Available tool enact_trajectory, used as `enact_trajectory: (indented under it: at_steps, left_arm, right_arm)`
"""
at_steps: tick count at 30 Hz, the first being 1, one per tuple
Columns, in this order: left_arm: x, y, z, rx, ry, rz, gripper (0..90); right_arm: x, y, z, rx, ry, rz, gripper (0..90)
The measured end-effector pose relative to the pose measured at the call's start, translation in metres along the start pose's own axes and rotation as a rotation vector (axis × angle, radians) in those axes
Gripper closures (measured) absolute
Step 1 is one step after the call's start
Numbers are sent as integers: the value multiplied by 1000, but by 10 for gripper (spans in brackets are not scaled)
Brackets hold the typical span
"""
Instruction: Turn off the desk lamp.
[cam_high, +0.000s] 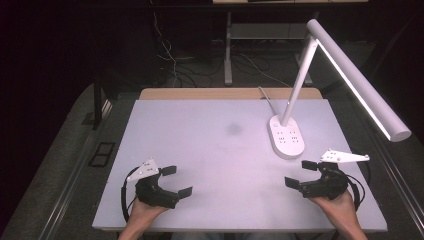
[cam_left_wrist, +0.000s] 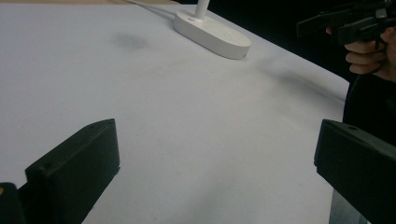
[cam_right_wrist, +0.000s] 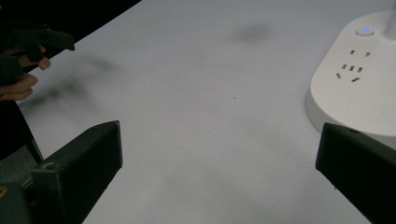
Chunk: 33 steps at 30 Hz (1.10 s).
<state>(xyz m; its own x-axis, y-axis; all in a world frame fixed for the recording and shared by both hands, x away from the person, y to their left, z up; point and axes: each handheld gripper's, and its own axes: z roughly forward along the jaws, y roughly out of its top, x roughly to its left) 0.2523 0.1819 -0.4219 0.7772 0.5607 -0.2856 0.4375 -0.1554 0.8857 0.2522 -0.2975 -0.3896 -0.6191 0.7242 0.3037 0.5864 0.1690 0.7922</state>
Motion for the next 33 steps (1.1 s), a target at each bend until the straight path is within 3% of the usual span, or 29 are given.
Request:
enact_trajectory:
  at_steps: [18, 33]
  left_arm:
    - [0, 0, -1, -10, 8, -4, 0]
    - [-1, 0, -2, -9, 8, -3, 0]
  right_arm:
    - [-10, 27, 2, 35, 21, -10, 6]
    - [-25, 49, 3, 44, 5, -16, 6]
